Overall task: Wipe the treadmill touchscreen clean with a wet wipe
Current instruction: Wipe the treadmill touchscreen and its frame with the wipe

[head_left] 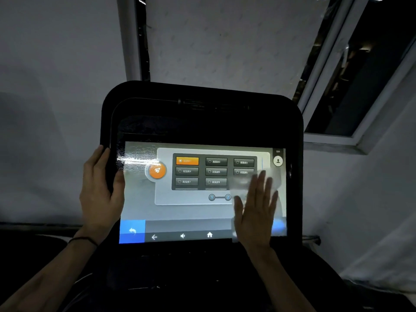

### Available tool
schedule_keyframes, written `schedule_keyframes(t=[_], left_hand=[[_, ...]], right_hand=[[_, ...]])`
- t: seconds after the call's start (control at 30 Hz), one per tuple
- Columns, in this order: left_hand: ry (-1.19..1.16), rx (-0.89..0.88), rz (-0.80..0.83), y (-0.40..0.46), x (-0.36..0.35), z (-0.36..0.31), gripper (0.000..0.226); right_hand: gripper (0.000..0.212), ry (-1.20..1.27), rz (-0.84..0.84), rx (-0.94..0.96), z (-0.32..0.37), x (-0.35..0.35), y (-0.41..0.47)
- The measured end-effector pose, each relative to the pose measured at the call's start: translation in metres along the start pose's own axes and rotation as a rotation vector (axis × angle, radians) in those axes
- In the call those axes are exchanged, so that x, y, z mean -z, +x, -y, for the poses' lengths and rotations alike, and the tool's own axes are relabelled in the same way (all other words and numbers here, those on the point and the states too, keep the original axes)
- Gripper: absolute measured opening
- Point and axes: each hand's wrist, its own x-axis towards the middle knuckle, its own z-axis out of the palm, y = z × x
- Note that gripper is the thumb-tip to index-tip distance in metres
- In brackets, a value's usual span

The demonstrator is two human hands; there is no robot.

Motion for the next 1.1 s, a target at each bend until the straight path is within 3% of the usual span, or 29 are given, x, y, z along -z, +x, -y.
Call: schedule_keyframes(t=[0.1,0.2,0.4,0.5,0.6,0.73,0.83,0.97,1.1], left_hand=[[0.004,0.027,0.020,0.000,0.001,0.001,0.057],[-0.005,0.021,0.021,0.001,0.002,0.000,0.058],[-0.008,0.020,0.010,0.001,0.001,-0.001,0.057],[-0.013,0.010,0.005,0.001,0.000,0.000,0.058],[-0.025,-0.003,0.011,0.002,0.001,0.002,0.057],[-0.048,-0.010,0.006,0.001,0.002,0.001,0.054],[-0.049,-0.003,0.004,0.001,0.001,0.000,0.056],[-0.031,0.004,0.001,0.000,0.000,-0.002,0.056],[-0.018,0.011,0.001,0.000,0.001,-0.003,0.057]], right_hand=[[0.070,0.026,0.023,0.134,0.003,0.003,0.041],[0.071,0.023,0.024,0.147,-0.010,0.006,0.082],[0.073,0.087,-0.019,-0.126,-0.023,0.006,0.032],[0.071,0.075,0.019,0.022,-0.009,0.003,0.010],[0.071,0.073,0.054,0.116,-0.008,0.008,0.041],[0.078,0.099,0.032,-0.030,-0.022,0.012,0.070],[0.082,0.193,0.023,-0.186,-0.029,0.016,0.040],[0.086,0.156,0.107,-0.034,-0.008,0.013,-0.009],[0.083,0.137,0.086,0.041,-0.008,0.013,0.027]])
